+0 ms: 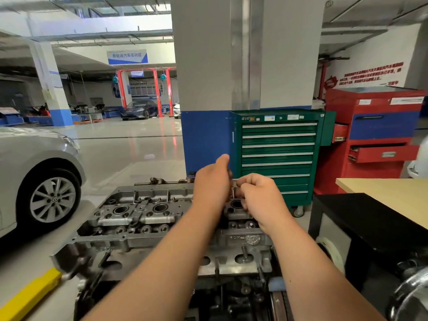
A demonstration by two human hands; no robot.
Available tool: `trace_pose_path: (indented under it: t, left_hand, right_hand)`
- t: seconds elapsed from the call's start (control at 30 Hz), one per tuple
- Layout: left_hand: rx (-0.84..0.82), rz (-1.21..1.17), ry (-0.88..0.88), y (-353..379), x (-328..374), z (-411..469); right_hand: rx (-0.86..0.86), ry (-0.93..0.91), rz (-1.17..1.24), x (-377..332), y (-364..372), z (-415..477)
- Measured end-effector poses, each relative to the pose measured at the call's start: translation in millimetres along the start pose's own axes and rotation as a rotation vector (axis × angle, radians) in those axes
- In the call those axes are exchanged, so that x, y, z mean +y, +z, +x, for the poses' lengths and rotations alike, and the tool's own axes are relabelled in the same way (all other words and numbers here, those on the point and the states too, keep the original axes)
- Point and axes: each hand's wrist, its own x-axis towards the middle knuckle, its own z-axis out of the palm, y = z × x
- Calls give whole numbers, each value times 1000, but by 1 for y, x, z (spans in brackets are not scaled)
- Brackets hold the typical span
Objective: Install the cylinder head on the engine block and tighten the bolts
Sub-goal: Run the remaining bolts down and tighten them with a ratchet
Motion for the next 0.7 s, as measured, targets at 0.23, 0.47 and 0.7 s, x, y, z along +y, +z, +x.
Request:
trace_pose_path:
  t: [0.23,0.47,0.7]
  left_hand:
    - [-134,74,11,-1,-1,5]
    - [202,19,127,16,-11,-18]
    - [-375,-70,-144,-16,11,8]
  right_hand:
    - [-7,-21,-60,-2,-1,-1]
    - [-46,8,-9,-7,-1,-6]
    - [-27,3,-17,-4,-1,-3]
